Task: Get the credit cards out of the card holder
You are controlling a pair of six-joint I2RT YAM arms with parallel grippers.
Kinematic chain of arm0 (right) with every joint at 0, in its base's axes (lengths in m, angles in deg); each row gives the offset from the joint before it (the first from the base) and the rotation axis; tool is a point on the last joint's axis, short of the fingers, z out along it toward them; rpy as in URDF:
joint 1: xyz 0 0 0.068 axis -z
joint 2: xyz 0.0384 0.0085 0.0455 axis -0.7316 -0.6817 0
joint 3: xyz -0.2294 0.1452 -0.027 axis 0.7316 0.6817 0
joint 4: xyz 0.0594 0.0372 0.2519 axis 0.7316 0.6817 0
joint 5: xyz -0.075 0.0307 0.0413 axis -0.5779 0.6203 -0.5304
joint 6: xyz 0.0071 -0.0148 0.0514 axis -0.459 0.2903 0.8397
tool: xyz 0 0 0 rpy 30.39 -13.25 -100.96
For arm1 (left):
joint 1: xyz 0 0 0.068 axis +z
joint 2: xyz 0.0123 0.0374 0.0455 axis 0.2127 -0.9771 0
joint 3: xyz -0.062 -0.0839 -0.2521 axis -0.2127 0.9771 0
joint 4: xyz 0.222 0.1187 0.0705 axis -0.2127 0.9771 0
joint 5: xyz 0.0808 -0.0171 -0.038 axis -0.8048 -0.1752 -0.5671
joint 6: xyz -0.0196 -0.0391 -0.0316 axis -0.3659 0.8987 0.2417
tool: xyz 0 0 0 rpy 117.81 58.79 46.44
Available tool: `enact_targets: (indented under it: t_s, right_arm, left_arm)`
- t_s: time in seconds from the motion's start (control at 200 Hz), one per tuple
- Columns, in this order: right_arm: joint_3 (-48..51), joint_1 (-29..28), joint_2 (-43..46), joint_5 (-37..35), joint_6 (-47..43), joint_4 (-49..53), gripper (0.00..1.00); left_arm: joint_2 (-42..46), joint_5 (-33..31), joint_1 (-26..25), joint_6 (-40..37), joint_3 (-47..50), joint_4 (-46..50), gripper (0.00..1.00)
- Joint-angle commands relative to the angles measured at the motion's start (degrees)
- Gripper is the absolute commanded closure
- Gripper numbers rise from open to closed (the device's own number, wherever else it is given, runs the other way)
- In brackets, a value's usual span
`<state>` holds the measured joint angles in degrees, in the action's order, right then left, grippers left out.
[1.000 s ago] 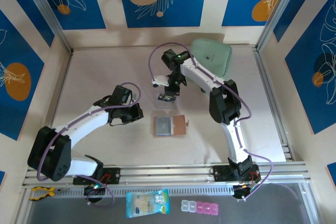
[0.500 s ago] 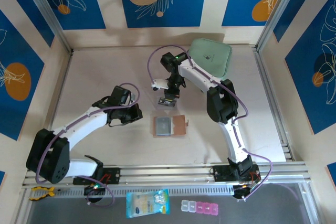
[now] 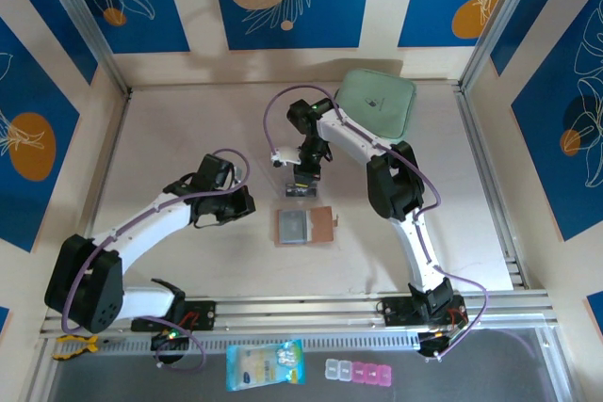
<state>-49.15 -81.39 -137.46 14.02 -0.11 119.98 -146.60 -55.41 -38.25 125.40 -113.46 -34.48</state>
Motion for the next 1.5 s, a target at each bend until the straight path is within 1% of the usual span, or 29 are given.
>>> enact_targets:
  t_s: [0.0, 0.075, 0.18, 0.435, 0.685, 0.78, 0.91, 1.03, 1.11, 1.285, 1.391, 1.496]
  right_arm:
    - [0.8, 0.1, -0.2, 2.9, -0.5, 0.7, 0.88]
    - [0.5, 0.0, 0.7, 3.3, -0.1, 1.2, 0.83]
    - [1.2, 0.0, 3.2, 3.8, 0.7, -0.1, 0.81]
    - [7.0, -0.4, 10.5, 3.2, 5.2, -7.8, 0.80]
    - [14.6, -0.8, 17.6, 4.7, 14.8, -16.4, 0.82]
    - [18.3, -1.3, 20.3, 5.8, 21.4, -20.3, 0.82]
    - [25.9, -2.2, 25.2, 6.6, 34.5, -27.7, 0.80]
    - [34.7, -3.9, 30.2, 4.7, 47.4, -35.9, 0.80]
    - [39.9, -5.4, 33.1, 1.3, 55.2, -40.2, 0.80]
    - [48.9, -7.9, 38.2, -4.8, 69.8, -45.2, 0.81]
    - [53.6, -8.2, 40.7, -4.4, 77.3, -47.6, 0.83]
    - [57.1, -8.6, 42.8, -4.0, 82.2, -48.9, 0.84]
  left_arm:
    - [0.9, 0.5, 0.6, -0.1, -0.4, 1.6, 0.92]
    - [0.8, 0.5, 0.6, -0.2, -0.6, 1.7, 0.92]
    - [0.9, 1.1, 0.6, 0.4, 0.2, 0.6, 0.92]
    - [-1.4, 2.7, 0.2, 0.4, -0.4, -1.0, 0.92]
    - [-4.2, 3.5, -1.5, -0.1, -2.6, -1.9, 0.92]
    - [-5.2, 3.5, -2.7, 0.5, -2.9, -3.5, 0.92]
    - [-7.8, 4.0, -4.8, 1.0, -3.9, -5.5, 0.92]
    - [-10.3, 3.5, -6.7, 1.7, -4.3, -7.2, 0.92]
    - [-12.0, 3.5, -7.6, 2.3, -4.2, -8.3, 0.92]
    - [-14.7, 3.3, -9.5, 2.7, -4.0, -10.0, 0.93]
    - [-15.9, 3.2, -10.3, 3.0, -3.8, -10.8, 0.94]
    - [-16.6, 2.6, -11.1, 3.0, -3.5, -11.1, 0.94]
